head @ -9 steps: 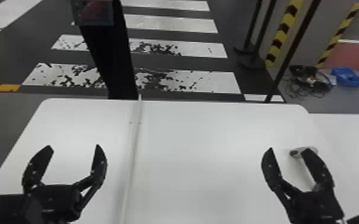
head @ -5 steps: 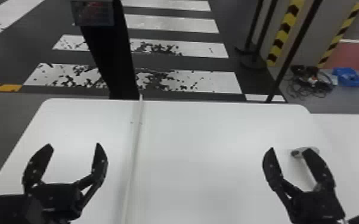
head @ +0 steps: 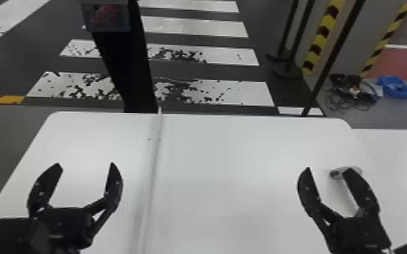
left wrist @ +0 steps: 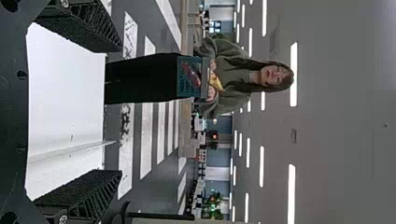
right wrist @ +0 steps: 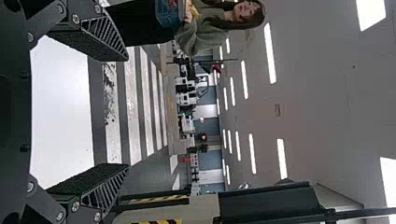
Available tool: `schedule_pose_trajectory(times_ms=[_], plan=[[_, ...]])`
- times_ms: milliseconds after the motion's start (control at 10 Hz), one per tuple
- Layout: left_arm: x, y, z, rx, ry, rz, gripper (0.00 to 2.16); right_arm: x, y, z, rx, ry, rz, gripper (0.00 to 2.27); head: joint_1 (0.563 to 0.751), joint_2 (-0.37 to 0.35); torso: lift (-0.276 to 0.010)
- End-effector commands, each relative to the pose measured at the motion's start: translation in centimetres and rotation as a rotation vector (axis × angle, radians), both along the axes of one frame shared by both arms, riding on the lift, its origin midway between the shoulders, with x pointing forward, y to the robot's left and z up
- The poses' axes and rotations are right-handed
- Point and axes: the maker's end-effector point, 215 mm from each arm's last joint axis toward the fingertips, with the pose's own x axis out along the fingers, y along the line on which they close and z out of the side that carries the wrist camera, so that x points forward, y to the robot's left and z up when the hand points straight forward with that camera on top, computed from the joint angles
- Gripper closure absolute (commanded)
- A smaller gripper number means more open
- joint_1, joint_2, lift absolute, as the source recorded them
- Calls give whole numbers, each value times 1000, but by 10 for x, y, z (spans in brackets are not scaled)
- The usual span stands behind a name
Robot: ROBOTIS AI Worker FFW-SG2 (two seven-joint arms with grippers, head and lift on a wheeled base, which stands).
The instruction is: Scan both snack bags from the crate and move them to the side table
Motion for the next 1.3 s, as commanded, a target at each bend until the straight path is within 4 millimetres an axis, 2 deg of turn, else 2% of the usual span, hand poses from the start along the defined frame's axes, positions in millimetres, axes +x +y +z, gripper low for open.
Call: schedule_pose_trajectory(times_ms=[0, 100, 1200], plan=[[-2, 1, 9, -2, -39, 4, 70, -1, 0, 0, 0, -2, 0, 198, 695, -83, -95], [-5, 2, 17, -8, -74, 7, 80, -1, 0, 0, 0, -2, 0, 198, 695, -81, -95], [-6, -4, 13, -8, -64, -15, 83, -3, -1, -2, 4, 4, -5, 144, 695, -89, -95]])
